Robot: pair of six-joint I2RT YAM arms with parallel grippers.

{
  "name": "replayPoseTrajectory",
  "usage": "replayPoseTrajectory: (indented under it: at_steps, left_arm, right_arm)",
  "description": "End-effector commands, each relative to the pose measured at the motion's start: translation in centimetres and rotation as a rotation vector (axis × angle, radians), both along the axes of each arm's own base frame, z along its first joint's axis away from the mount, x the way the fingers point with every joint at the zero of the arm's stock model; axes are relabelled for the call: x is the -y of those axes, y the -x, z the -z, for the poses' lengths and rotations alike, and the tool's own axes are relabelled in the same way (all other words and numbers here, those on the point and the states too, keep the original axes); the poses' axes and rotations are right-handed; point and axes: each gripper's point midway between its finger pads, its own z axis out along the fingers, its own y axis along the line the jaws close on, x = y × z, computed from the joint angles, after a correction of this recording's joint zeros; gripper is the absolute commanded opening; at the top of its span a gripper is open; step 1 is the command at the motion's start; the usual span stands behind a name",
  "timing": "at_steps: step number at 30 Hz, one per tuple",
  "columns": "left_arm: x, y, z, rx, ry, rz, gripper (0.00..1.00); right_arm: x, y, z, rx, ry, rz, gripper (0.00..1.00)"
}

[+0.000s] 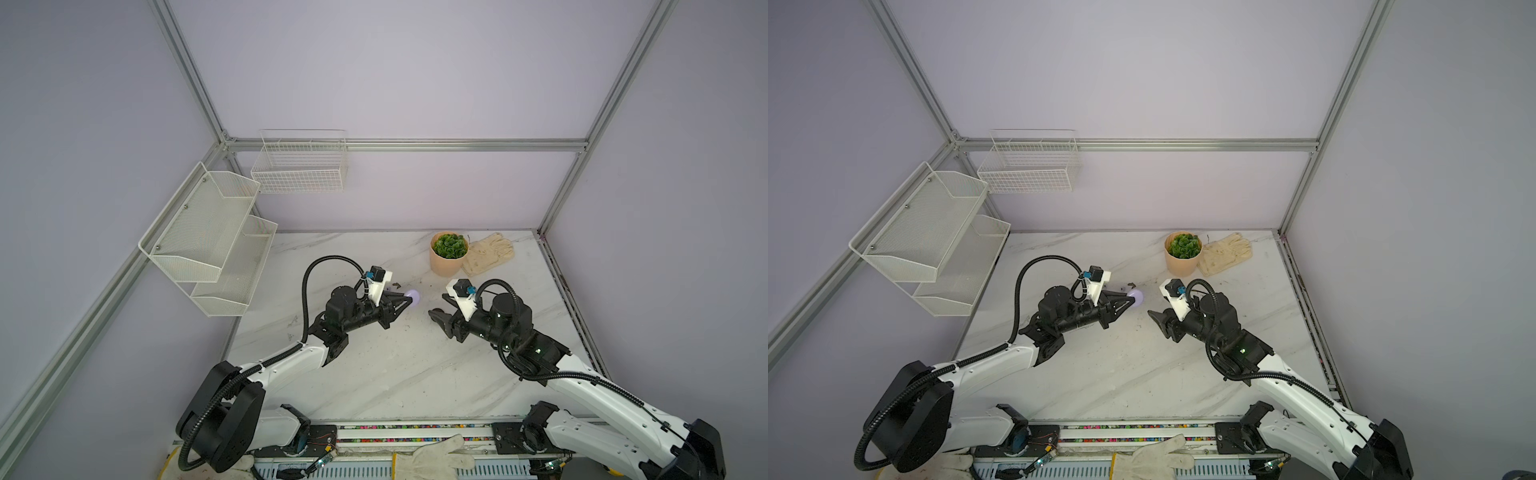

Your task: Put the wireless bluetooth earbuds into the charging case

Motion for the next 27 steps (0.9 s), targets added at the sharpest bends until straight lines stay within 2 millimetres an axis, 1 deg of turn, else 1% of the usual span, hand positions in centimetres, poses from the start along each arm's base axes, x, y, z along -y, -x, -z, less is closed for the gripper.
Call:
replayPoseTrajectory:
  at_steps: [1, 3, 9, 12, 17, 19, 27]
  left_arm:
    - [0.2, 2.0, -1.7, 0.168, 0.019, 0.09, 0.0]
    - [0.6, 2.7, -1.8, 0.192, 0.028, 0.138, 0.0]
    - [1.6, 3.5, -2.0, 0.224, 0.06, 0.237, 0.0]
    - [1.8, 3.7, -2.2, 0.227, 0.069, 0.259, 0.0]
    - [2.0, 3.9, -2.3, 0.235, 0.073, 0.28, 0.0]
    - [2.0, 4.1, -2.3, 0.236, 0.076, 0.289, 0.0]
    - [1.9, 4.2, -2.2, 0.246, 0.079, 0.291, 0.0]
  right_arm:
    - [0.2, 0.4, -1.4, 0.132, 0.014, -0.035, 0.64]
    - [0.3, 0.3, -1.4, 0.144, 0.028, -0.028, 0.64]
    - [0.3, 0.0, -1.6, 0.167, 0.048, -0.025, 0.64]
    - [0.3, 0.1, -1.8, 0.192, 0.062, -0.029, 0.64]
    - [0.3, -0.5, -2.7, 0.219, 0.063, -0.015, 0.65]
    - [0.2, -0.7, -2.8, 0.223, 0.07, -0.011, 0.65]
    - [-1.0, -1.1, -2.9, 0.228, 0.074, -0.042, 0.64]
